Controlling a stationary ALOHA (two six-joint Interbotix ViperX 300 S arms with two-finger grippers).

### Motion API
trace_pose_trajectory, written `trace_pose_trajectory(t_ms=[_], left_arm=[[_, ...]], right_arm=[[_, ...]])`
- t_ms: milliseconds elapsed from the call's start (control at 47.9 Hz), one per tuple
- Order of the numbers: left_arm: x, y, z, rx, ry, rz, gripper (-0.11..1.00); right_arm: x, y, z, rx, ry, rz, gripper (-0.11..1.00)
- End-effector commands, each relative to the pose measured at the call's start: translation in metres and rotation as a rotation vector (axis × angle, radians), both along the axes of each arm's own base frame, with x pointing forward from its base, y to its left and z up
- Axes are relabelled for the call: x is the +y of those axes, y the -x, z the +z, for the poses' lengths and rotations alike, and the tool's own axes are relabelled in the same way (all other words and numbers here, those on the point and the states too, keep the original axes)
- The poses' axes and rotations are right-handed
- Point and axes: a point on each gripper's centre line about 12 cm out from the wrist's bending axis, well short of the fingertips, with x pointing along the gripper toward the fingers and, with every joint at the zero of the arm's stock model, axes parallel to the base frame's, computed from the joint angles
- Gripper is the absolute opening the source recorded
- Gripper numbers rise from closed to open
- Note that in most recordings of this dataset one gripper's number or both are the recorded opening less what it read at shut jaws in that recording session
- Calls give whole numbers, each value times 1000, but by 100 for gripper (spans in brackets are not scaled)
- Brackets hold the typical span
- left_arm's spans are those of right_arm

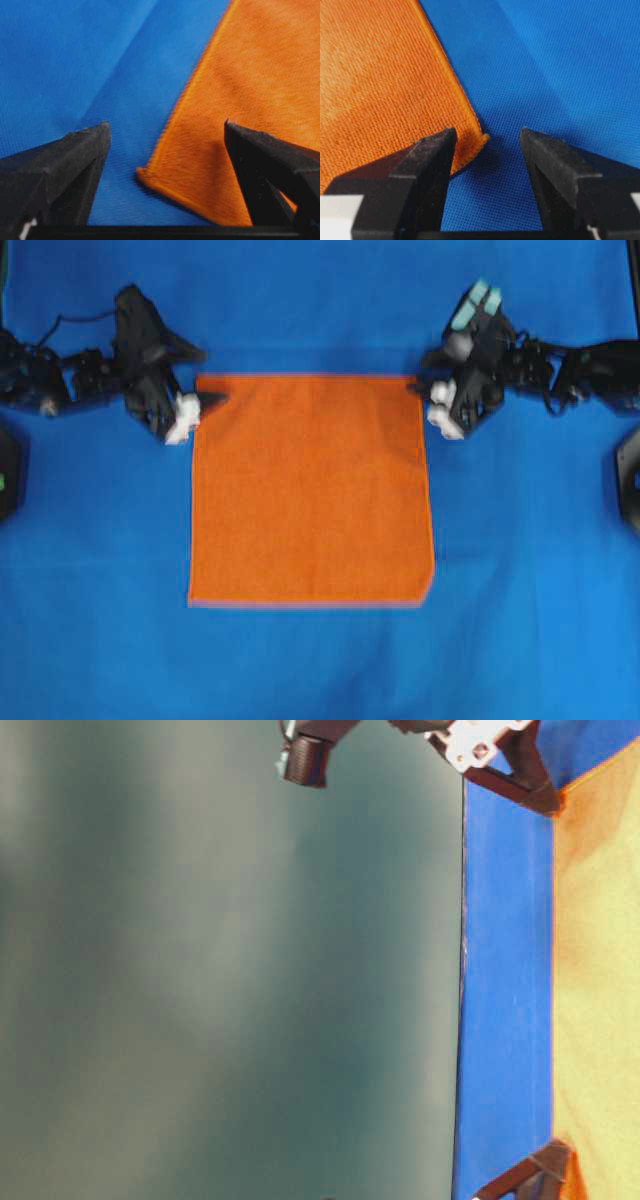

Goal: Fold the orange towel.
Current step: 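Move both grippers to the far corners of the orange towel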

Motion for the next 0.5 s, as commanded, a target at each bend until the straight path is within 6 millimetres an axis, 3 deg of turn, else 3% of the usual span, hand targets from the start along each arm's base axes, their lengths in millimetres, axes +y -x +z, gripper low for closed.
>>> trace_pose_trajectory(t_ms=[0,167,251,376,480], left_arm=[[8,-4,3,-18,-9,19,86],[9,-3,0,0,-4,19,75],[8,-2,-2,23,-1,14,56],[5,-1,-6,58,9,1,25],[0,-2,-7,68,10,-18,8]], right_arm=[[-4,-7,4,-26,9,-6,58],[-5,-9,1,-17,7,-4,53],[-4,-9,0,-13,8,-2,37],[-4,-8,-1,-8,8,1,2],[-4,-8,-1,-9,7,0,1]])
